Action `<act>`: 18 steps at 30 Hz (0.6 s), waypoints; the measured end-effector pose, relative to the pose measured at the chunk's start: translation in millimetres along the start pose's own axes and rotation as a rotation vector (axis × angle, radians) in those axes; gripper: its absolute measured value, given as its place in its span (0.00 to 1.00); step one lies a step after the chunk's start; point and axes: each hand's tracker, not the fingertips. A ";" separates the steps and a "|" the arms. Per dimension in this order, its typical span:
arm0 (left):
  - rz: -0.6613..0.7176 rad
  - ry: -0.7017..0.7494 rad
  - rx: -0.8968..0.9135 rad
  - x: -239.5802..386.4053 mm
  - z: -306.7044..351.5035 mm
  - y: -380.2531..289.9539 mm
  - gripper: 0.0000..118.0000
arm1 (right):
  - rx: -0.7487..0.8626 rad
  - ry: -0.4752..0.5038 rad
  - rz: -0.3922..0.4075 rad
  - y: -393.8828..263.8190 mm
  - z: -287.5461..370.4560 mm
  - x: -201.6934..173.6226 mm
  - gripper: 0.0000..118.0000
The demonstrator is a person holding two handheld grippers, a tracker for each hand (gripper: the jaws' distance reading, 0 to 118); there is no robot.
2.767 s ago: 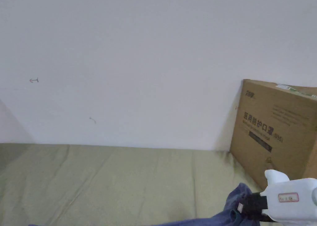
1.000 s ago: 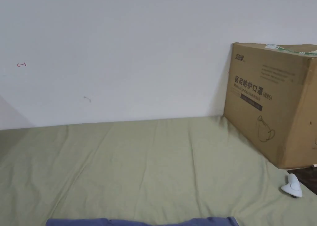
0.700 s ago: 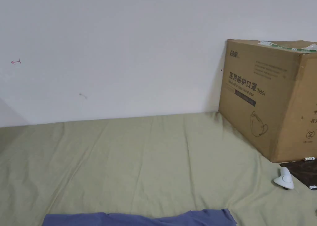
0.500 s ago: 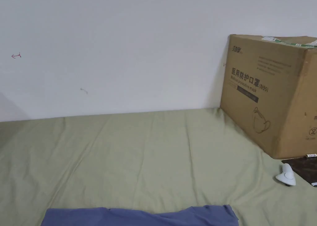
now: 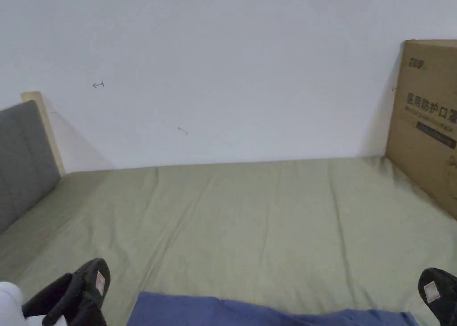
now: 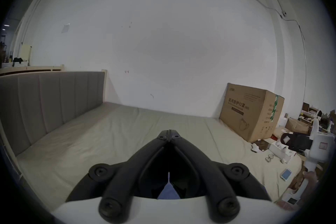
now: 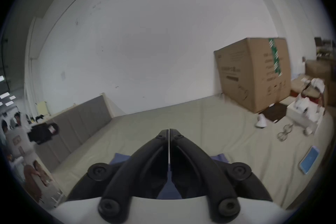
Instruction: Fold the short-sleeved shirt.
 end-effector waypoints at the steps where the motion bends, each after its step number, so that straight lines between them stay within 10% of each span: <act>1: 0.027 -0.049 -0.047 -6.3 -8.0 2.5 0.00 | -0.013 0.022 -0.018 -0.1 -4.0 -0.7 0.01; 12: 0.162 -0.026 -0.910 -132.2 -280.4 -36.0 0.00 | -0.196 -0.039 -0.034 -22.8 -37.9 24.4 0.01; 13: 0.149 -0.023 -0.927 -138.6 -295.8 -49.6 0.10 | -0.213 -0.049 -0.036 -26.4 -42.1 28.0 0.01; 15: 0.052 0.009 -0.903 -138.0 -312.6 -70.3 0.66 | -0.239 -0.071 -0.034 -33.5 -49.9 34.7 0.01; 18: -0.008 0.003 -0.937 -136.1 -333.0 -99.2 0.85 | -0.272 -0.087 -0.051 -40.6 -62.1 43.5 0.01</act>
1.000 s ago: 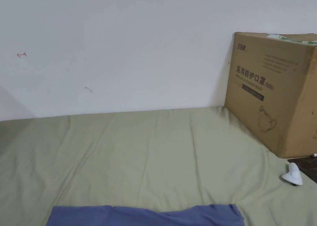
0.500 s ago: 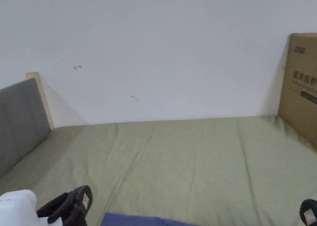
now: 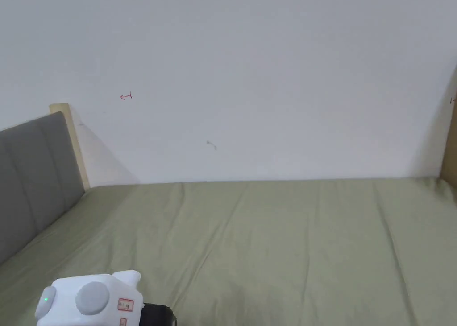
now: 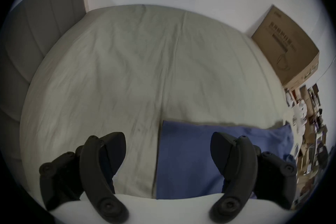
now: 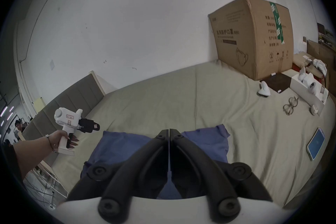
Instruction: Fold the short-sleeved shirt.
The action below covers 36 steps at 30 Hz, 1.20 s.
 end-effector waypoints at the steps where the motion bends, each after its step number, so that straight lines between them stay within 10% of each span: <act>1: -0.015 0.002 -0.018 0.8 -13.3 0.8 0.85 | -0.011 -0.002 -0.007 -0.1 -4.3 0.5 0.01; 14: -0.137 0.036 0.003 16.0 -67.3 -33.6 0.91 | -0.056 -0.016 -0.019 -2.1 -20.7 14.6 0.01; 17: -0.241 0.085 0.076 24.8 -40.5 -36.2 0.55 | -0.072 -0.036 -0.061 1.0 -18.7 30.5 0.01; 19: -0.249 0.048 0.051 26.8 -29.0 -40.5 0.01 | -0.066 -0.056 -0.081 4.5 -19.3 46.0 0.01; 24: -0.256 0.023 0.147 32.3 27.6 -48.8 0.00 | -0.267 -0.093 -0.155 27.1 -64.5 101.6 0.03; 25: -0.245 0.010 0.184 33.5 41.1 -50.4 0.00 | -0.349 -0.112 -0.175 32.0 -81.6 112.5 0.16; 27: -0.213 -0.029 0.204 35.0 60.6 -52.5 0.00 | -0.440 -0.101 -0.238 32.8 -110.6 133.0 0.94; 33: -0.235 -0.026 0.209 44.2 91.7 -61.6 0.01 | -0.640 -0.185 -0.126 23.6 -196.5 142.4 0.99; 36: -0.276 -0.001 0.178 47.7 91.8 -64.2 0.00 | -0.705 -0.221 -0.196 19.5 -231.9 146.1 0.79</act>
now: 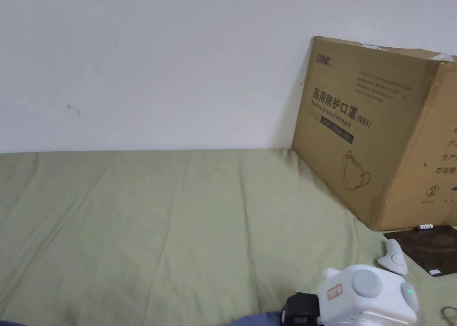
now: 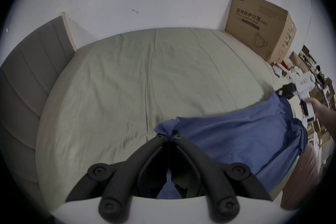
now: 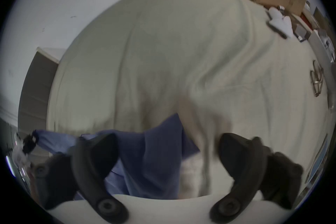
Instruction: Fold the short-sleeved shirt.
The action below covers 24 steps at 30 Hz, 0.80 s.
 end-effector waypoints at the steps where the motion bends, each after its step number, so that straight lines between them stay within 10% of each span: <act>1: -0.001 0.005 -0.004 1.1 0.6 -0.9 0.00 | 0.009 -0.008 -0.006 0.6 -3.2 -3.4 0.74; 4: 0.011 0.011 -0.029 0.8 0.1 -4.2 0.00 | 0.016 -0.179 0.237 -9.7 -3.8 -35.4 0.47; 7: 0.020 0.024 -0.046 5.1 2.7 -9.9 0.00 | 0.052 -0.144 0.389 -22.2 11.0 -54.5 0.12; 14: 0.043 0.035 -0.001 7.6 38.4 -7.7 0.00 | 0.256 0.081 0.218 -24.2 107.2 -45.0 0.11; 24: 0.067 -0.003 0.344 26.6 160.2 66.6 0.01 | 0.570 0.104 0.262 3.4 297.6 -53.4 0.11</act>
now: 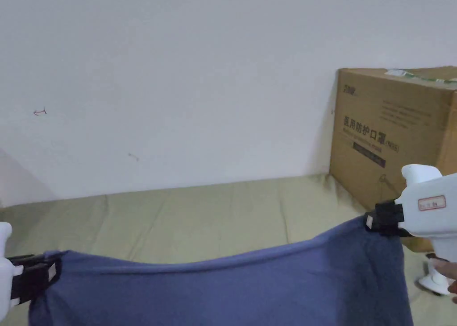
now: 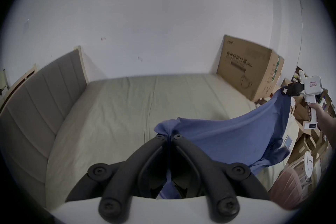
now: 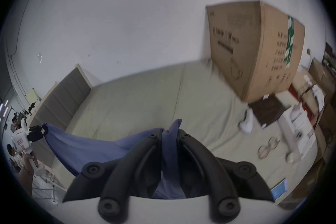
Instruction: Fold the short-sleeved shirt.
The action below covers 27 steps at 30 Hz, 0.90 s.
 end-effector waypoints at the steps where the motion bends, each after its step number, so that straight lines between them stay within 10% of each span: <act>1: 0.004 0.000 0.011 -0.1 1.4 12.1 0.00 | 0.033 -0.005 -0.004 14.9 6.6 -1.6 0.11; 15: 0.061 0.049 0.264 -0.7 -56.3 215.6 0.00 | 0.313 -0.088 0.067 241.5 -12.8 -41.0 0.11; 27: -0.004 0.209 0.383 4.5 -117.3 280.8 0.00 | 0.482 -0.173 0.199 306.3 -47.1 -73.8 0.10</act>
